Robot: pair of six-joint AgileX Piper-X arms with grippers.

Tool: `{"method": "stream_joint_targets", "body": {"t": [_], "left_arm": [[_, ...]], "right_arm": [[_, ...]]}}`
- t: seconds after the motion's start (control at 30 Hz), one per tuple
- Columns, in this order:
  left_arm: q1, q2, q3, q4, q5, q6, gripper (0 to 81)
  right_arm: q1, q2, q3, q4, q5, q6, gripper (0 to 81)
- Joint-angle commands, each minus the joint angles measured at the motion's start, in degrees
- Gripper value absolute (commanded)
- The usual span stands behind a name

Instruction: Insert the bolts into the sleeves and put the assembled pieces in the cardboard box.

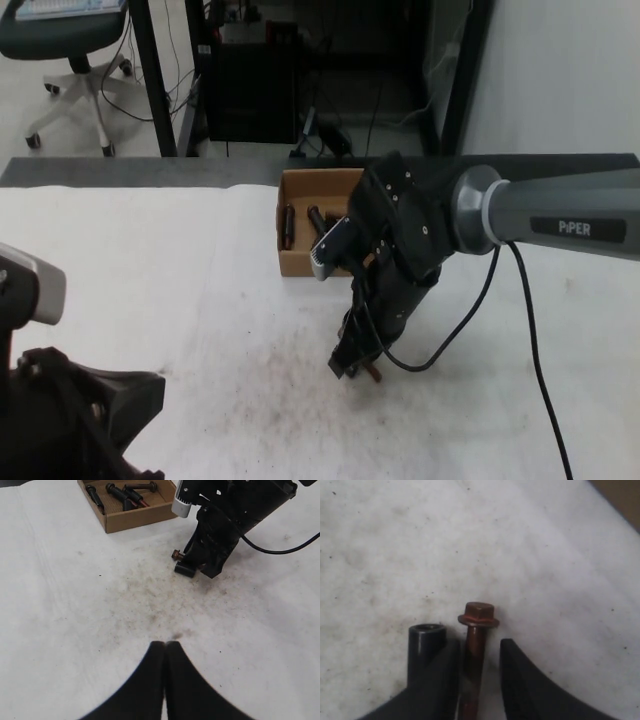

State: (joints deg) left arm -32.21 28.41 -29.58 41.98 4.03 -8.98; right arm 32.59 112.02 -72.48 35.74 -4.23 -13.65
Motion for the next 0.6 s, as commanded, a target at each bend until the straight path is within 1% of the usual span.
{"method": "stream_joint_targets", "body": {"t": [0.0,0.57], "left_arm": [[0.1,-0.3,-0.1,-0.2,-0.5,-0.5,0.3],[0.1,-0.3,-0.1,-0.2,-0.5,-0.5,0.3]], "right_arm": [[0.5,0.8,0.2,1.1,-0.6,-0.6,27.0],[0.8,2.2,0.2,-2.2,-0.4,-0.6,27.0]]}}
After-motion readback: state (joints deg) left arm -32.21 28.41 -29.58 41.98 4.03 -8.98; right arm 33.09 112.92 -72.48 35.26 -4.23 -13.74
